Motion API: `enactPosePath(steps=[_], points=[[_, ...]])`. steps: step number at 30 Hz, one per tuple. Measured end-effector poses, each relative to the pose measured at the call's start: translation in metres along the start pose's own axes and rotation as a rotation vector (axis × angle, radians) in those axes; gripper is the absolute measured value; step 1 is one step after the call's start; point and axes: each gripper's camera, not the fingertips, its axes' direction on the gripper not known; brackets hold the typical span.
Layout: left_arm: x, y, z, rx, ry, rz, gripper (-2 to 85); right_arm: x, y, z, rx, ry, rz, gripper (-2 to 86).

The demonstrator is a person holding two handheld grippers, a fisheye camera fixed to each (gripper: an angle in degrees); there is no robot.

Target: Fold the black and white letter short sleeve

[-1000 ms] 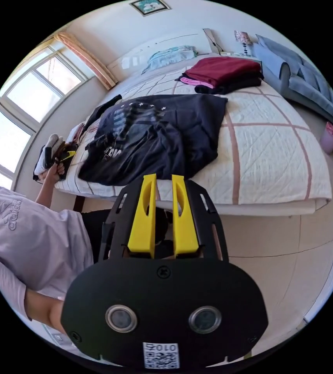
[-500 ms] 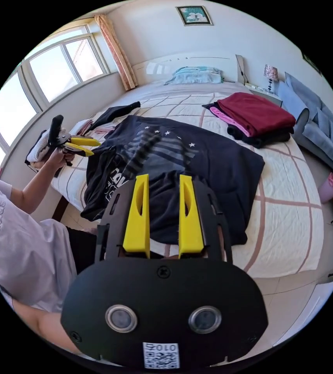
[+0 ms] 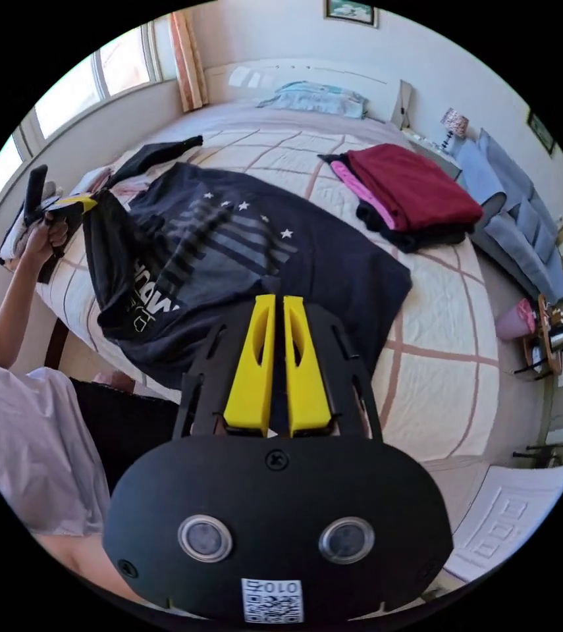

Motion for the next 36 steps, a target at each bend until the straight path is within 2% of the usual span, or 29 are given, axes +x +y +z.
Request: enactPosePath(steps=[4,6,7,10,11,14,22,25,27,32,36], points=[[0.016,0.02,-0.069,0.13,-0.069,0.025,0.7,0.018,0.057,-0.047,0.195,-0.022,0.046,4.2],[0.034,0.039,-0.081,0.121,-0.105,0.071,0.7,0.018,0.08,-0.034,0.164,-0.029,0.034,4.1],[0.037,0.044,-0.079,0.107,-0.11,0.08,0.8,0.019,0.091,-0.015,0.071,-0.009,0.055,3.9],[0.039,0.066,-0.044,-0.074,-0.075,0.022,1.3,0.012,0.114,0.031,-0.136,-0.062,0.03,3.6],[0.04,0.074,-0.028,-0.161,-0.061,0.009,1.7,0.009,0.118,0.037,-0.157,-0.07,0.026,3.6],[0.048,0.092,0.001,-0.352,-0.175,-0.033,3.0,0.005,0.135,0.051,-0.188,-0.07,0.055,4.7],[0.07,0.099,-0.014,-0.401,-0.339,-0.043,6.8,-0.01,0.178,0.037,-0.057,0.072,0.134,7.7],[0.093,0.092,-0.038,-0.297,-0.339,0.044,7.8,-0.043,0.182,0.018,0.083,0.129,0.034,7.6],[0.122,0.077,-0.038,-0.275,-0.316,0.21,8.4,-0.065,0.181,0.018,0.14,0.132,-0.052,7.7],[0.156,0.046,0.013,-0.359,-0.345,0.505,9.4,-0.098,0.166,0.071,-0.04,0.057,-0.197,8.2],[0.15,0.031,0.049,-0.45,-0.333,0.577,8.9,-0.113,0.174,0.085,-0.038,0.005,-0.197,8.6]])
